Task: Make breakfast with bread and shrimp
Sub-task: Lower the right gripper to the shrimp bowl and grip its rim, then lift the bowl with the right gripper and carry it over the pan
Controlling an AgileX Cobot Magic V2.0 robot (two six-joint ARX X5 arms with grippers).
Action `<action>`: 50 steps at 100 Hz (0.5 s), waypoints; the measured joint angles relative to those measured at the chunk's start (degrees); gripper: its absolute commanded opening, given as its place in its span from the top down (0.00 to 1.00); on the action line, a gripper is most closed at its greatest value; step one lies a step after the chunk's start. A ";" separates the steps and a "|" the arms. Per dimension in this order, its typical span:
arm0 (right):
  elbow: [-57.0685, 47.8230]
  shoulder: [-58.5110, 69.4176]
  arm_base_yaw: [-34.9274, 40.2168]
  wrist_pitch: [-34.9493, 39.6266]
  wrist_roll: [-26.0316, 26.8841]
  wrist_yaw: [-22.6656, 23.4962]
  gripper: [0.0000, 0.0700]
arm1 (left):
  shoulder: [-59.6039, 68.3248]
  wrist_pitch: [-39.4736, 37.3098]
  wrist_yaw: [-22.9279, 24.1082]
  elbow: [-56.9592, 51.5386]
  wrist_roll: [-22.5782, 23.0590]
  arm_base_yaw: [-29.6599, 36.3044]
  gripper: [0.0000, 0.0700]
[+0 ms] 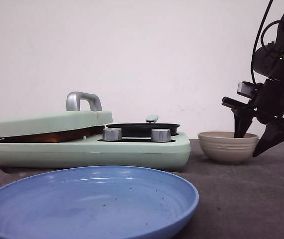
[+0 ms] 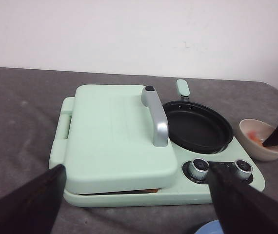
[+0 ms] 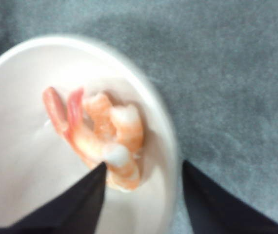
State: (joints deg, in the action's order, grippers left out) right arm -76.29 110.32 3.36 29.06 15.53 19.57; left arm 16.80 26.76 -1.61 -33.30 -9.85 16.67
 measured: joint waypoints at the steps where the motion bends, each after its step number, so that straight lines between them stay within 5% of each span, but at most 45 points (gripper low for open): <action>1: 0.00 0.00 0.00 -0.02 -0.02 0.00 0.51 | 0.00 0.00 0.00 0.00 0.00 0.00 0.26; 50: 0.00 0.00 0.00 3.52 -0.07 2.84 0.53 | 0.00 0.00 0.02 0.00 0.00 0.00 0.26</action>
State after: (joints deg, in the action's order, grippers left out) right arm -76.29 110.32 3.36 32.58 15.46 22.41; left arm 16.80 26.76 -1.58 -33.30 -9.85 16.67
